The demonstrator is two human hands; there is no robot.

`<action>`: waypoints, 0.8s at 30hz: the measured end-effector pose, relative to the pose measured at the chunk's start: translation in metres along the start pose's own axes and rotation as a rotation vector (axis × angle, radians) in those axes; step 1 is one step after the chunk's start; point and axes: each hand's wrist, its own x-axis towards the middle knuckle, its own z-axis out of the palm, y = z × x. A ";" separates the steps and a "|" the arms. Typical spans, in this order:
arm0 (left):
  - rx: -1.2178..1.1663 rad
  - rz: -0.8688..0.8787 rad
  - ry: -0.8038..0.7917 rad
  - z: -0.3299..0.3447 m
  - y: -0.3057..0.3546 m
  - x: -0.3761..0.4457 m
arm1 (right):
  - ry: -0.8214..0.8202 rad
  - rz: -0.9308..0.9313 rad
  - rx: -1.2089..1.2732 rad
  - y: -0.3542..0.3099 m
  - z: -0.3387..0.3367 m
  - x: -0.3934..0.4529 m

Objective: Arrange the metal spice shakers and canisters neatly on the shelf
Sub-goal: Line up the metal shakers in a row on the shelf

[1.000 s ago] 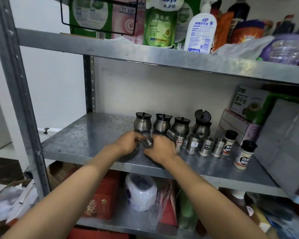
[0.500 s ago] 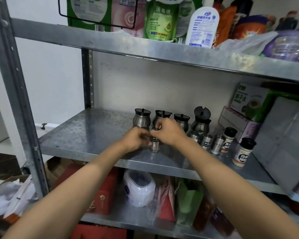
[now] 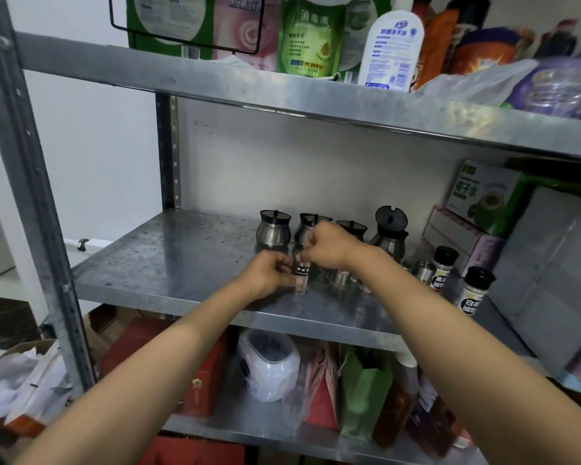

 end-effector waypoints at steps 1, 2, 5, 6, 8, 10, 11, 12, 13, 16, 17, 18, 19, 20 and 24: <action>-0.014 -0.007 0.009 0.001 0.000 0.001 | 0.008 0.002 -0.015 0.000 0.000 0.000; -0.028 -0.010 0.013 0.002 0.001 0.002 | 0.020 0.002 -0.035 -0.001 0.000 -0.001; -0.049 -0.015 0.018 0.006 0.005 0.003 | 0.057 0.003 -0.102 -0.002 -0.002 -0.003; -0.043 -0.019 0.018 0.007 0.005 0.003 | 0.059 0.003 -0.113 -0.002 -0.001 -0.003; -0.042 -0.012 0.026 0.010 0.005 0.007 | 0.059 0.001 -0.125 -0.001 -0.002 -0.004; -0.046 0.002 0.031 0.013 0.006 0.008 | 0.061 -0.003 -0.138 0.000 -0.004 -0.005; -0.046 -0.002 0.032 0.015 0.006 0.008 | 0.060 -0.003 -0.145 0.000 -0.005 -0.006; -0.041 -0.013 0.031 0.016 0.007 0.008 | 0.060 0.000 -0.148 0.001 -0.006 -0.006; -0.018 -0.023 0.022 0.016 0.006 0.009 | 0.066 0.005 -0.143 0.003 -0.007 -0.007; 0.038 -0.077 -0.064 0.007 0.011 0.016 | 0.133 0.030 -0.099 0.011 -0.017 -0.007; 0.037 -0.100 -0.076 0.001 0.014 0.018 | 0.167 0.036 -0.105 0.014 -0.022 -0.006; 0.071 -0.103 -0.075 -0.005 0.016 0.021 | 0.198 0.046 -0.121 0.018 -0.028 -0.005; 0.145 -0.081 -0.059 -0.012 0.017 0.025 | 0.218 0.061 -0.130 0.023 -0.035 -0.003; 0.239 -0.045 -0.032 -0.018 0.020 0.029 | 0.223 0.085 -0.119 0.029 -0.041 0.001; 0.398 0.084 -0.026 -0.027 0.032 0.046 | 0.132 0.217 -0.038 0.055 -0.062 0.024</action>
